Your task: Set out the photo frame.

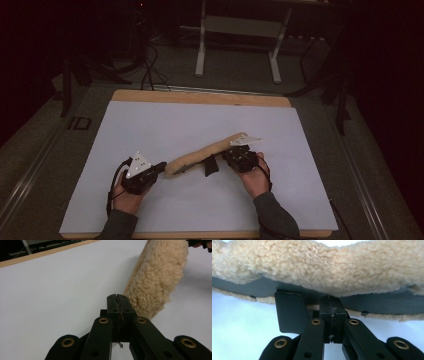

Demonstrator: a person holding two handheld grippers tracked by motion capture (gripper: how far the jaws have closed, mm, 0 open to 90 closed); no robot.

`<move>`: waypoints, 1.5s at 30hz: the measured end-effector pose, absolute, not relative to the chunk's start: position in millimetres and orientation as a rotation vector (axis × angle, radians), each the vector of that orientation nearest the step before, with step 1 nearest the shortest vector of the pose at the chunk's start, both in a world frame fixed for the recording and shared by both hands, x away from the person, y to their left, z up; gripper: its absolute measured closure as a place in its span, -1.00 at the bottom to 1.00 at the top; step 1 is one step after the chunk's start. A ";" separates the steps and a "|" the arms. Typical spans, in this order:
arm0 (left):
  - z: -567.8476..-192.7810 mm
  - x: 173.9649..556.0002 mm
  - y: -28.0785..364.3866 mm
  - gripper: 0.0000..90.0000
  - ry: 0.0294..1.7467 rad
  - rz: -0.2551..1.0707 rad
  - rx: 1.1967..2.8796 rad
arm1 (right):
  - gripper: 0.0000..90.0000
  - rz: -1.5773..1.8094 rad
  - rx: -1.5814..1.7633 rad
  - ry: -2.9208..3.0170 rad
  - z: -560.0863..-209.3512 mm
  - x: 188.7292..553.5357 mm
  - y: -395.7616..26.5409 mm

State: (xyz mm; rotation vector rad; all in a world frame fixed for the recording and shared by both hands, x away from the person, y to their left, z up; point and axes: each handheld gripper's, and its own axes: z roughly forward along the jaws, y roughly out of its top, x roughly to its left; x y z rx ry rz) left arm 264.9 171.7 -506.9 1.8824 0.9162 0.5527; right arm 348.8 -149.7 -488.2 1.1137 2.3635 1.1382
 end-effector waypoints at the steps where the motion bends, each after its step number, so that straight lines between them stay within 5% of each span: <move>1: -506.7 264.6 171.0 1.00 0.910 0.550 1.887 | 0.99 1.135 1.113 2.365 -487.8 348.8 -149.5; 45: -506.9 250.8 133.8 1.00 0.742 0.479 1.961 | 0.99 1.146 1.090 2.382 -484.0 350.0 -138.7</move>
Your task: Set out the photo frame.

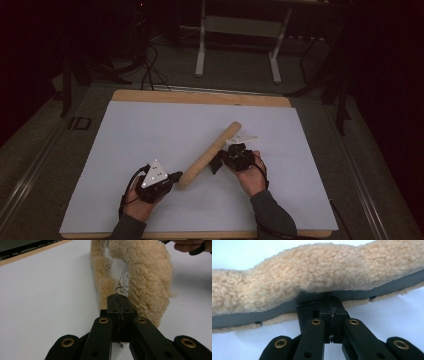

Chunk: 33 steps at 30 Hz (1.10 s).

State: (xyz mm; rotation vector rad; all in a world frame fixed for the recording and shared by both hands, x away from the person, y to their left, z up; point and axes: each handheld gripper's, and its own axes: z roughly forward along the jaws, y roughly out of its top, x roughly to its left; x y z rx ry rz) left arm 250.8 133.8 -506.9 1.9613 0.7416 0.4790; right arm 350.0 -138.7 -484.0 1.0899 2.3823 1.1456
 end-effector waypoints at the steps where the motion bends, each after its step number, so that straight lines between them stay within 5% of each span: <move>1: -506.9 250.4 132.8 1.00 0.735 0.478 1.964 | 0.99 1.144 1.090 2.383 -484.1 349.8 -138.3; 33: -510.3 244.3 93.9 1.00 0.625 0.433 1.991 | 0.99 1.165 1.038 2.450 -486.9 345.1 -126.4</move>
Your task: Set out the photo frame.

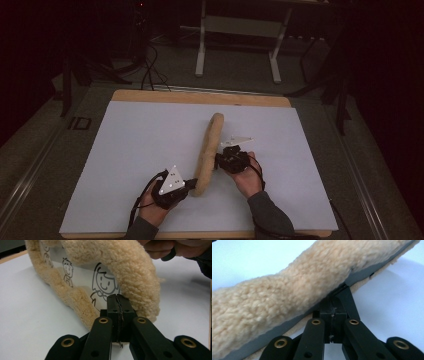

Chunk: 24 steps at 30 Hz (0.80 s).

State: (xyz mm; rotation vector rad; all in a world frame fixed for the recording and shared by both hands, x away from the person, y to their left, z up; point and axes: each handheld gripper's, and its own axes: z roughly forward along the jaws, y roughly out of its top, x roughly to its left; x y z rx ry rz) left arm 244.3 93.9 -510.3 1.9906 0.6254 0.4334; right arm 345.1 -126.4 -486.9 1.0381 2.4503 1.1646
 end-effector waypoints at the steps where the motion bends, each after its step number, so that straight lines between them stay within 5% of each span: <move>1: -510.4 244.3 93.1 1.00 0.625 0.432 1.991 | 0.99 1.164 1.033 2.455 -487.3 344.9 -126.0; 24: -515.1 246.3 71.0 1.00 0.607 0.444 2.002 | 1.00 1.185 0.932 2.602 -487.9 339.6 -118.5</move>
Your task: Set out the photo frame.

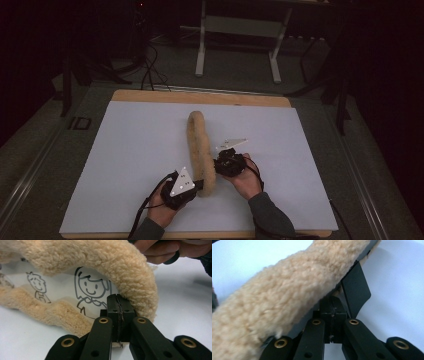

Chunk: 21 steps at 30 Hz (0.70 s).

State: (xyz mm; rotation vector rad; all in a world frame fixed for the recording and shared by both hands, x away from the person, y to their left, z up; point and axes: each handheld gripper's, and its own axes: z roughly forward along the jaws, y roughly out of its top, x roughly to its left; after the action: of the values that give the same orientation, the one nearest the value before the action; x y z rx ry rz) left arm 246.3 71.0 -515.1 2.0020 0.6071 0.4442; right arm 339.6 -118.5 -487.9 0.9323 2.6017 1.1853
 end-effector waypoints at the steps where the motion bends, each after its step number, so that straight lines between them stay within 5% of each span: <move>1: -515.3 246.7 70.2 1.00 0.606 0.443 2.004 | 1.00 1.185 0.930 2.607 -487.7 339.6 -118.5; 12: -516.8 249.1 67.4 1.00 0.598 0.445 2.008 | 0.94 1.200 0.941 2.630 -486.6 341.8 -120.5; 21: -514.9 251.0 77.6 0.86 0.620 0.464 2.005 | 0.47 1.205 1.031 2.509 -470.0 341.4 -134.1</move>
State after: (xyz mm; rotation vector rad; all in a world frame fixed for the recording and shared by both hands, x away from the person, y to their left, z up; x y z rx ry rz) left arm 251.0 77.6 -514.9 2.0047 0.6198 0.4635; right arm 341.4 -134.1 -470.0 1.0305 2.5089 1.2052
